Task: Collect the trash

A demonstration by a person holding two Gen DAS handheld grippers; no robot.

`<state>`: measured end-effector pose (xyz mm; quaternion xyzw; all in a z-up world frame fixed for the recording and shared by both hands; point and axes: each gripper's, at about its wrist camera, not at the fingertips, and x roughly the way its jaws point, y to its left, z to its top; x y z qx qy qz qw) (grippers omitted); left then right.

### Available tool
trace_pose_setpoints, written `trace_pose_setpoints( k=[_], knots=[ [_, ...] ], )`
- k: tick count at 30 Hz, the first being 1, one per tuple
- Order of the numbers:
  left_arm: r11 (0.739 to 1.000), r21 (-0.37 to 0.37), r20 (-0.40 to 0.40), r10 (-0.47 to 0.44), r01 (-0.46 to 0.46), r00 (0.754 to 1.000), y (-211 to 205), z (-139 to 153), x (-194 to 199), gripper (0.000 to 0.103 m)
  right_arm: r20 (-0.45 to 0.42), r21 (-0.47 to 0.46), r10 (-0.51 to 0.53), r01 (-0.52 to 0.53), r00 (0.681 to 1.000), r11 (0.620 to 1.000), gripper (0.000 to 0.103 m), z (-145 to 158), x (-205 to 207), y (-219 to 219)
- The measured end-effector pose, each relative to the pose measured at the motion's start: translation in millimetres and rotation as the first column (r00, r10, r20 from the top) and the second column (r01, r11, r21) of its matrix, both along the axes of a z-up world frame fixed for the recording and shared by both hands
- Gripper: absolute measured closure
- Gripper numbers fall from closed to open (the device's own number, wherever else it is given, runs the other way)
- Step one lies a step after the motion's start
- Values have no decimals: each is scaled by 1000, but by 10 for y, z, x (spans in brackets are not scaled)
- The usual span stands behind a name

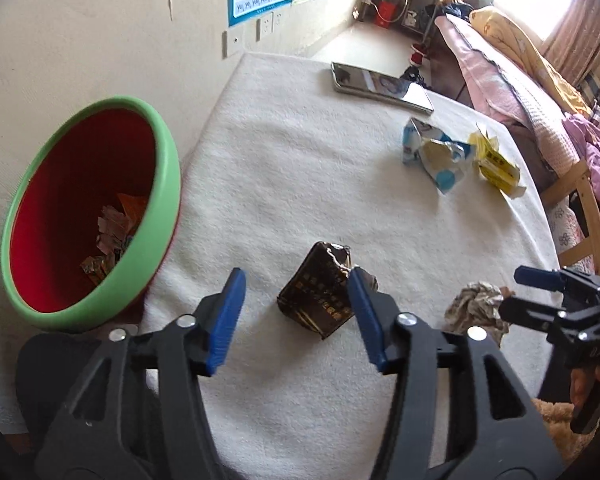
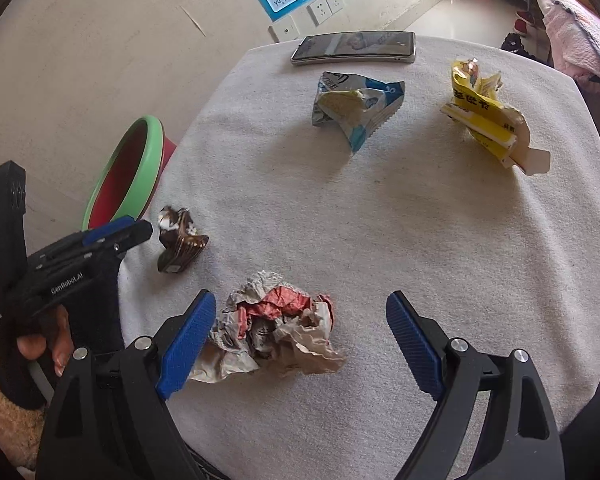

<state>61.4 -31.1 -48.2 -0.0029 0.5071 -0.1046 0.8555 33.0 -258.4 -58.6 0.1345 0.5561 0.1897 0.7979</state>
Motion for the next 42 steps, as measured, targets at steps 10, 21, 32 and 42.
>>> trace_pose_setpoints(
  k=[10, 21, 32, 42],
  knots=[
    [999, -6, 67, 44, -43, 997, 64, 76, 17, 30, -14, -18, 13, -13, 1000, 1000, 19, -81, -66, 79],
    [1000, 1, 25, 13, -13, 1000, 10, -7, 10, 28, -44, -82, 130, -133, 991, 988, 36, -206, -167, 439],
    [1000, 12, -38, -22, 22, 999, -51, -121, 42, 27, 36, -89, 73, -70, 997, 994, 62, -50, 5, 303],
    [998, 24, -121, -52, 55, 991, -138, -303, 93, 27, 34, -72, 66, -64, 997, 995, 44, -37, 156, 369]
  ],
)
